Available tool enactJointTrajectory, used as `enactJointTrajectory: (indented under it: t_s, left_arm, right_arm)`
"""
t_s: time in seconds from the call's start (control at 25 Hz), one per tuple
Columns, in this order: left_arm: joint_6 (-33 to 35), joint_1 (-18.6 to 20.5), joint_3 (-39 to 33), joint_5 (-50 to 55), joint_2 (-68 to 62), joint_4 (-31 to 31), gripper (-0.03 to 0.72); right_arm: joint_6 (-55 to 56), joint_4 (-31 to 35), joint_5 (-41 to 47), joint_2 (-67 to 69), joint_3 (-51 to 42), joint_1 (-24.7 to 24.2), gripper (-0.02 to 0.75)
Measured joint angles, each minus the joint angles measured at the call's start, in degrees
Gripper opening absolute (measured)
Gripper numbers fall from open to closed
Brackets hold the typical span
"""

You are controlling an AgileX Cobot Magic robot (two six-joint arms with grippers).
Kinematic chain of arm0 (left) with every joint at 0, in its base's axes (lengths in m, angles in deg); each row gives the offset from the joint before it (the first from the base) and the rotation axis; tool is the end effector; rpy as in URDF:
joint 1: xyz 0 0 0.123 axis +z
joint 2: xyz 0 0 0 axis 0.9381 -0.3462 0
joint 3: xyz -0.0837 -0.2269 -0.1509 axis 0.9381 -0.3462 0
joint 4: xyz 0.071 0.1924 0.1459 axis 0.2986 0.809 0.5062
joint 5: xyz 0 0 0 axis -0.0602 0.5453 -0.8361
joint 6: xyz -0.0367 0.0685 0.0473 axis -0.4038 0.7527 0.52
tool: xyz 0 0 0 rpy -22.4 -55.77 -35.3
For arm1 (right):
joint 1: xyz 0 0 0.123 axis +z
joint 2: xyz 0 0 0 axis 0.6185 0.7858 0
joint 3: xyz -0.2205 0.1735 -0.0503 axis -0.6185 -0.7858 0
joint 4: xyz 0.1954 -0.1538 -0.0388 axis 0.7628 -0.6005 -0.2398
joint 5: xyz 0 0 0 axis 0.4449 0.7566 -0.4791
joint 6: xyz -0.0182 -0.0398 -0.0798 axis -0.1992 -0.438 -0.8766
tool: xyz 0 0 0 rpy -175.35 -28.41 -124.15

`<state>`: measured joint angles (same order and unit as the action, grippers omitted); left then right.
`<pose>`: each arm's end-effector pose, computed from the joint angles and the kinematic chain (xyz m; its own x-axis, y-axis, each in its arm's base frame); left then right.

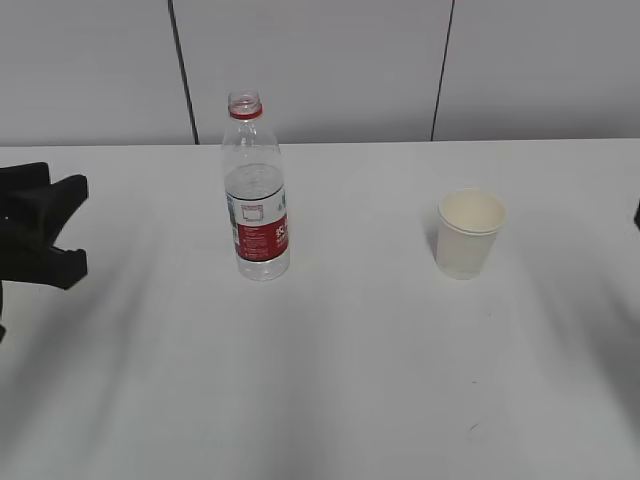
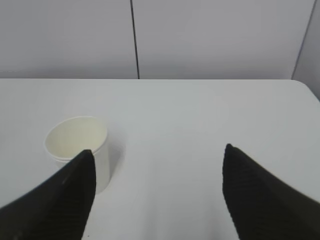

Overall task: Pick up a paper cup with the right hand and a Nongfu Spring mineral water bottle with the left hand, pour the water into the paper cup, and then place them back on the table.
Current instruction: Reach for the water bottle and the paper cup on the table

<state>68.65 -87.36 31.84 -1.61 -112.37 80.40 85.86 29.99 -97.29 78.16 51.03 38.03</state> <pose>0.2084 -0.0714 0.2142 -0.0689 0.1743 -0.9823 0.3676 0.9198 0.1375 0.1847 -0.0009 0.2158 -0.2583 -0.0081 -0.9660 0.0039 0.9999 -0.0095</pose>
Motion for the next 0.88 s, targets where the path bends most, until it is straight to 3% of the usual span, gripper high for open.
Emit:
enactJointTrajectory:
  t_s: [0.2, 0.28, 0.56, 0.88]
  left_arm:
    - [0.0, -0.31, 0.0, -3.98, -2.85, 0.77, 0.239]
    - [0.0, -0.31, 0.0, -4.5, -2.97, 0.77, 0.239]
    - [0.0, -0.31, 0.0, -4.67, -3.18, 0.77, 0.239]
    - [0.0, -0.31, 0.0, -4.69, -3.18, 0.61, 0.239]
  right_arm:
    - [11.37, -15.54, -10.28, 9.96, 0.0, 0.24, 0.582]
    - [13.53, -18.59, -15.48, 14.46, 0.0, 0.24, 0.582]
    - [15.39, -20.26, -36.76, 32.09, 0.27, 0.24, 0.582]
    - [17.47, -20.26, -38.82, 42.57, 0.41, 0.24, 0.582]
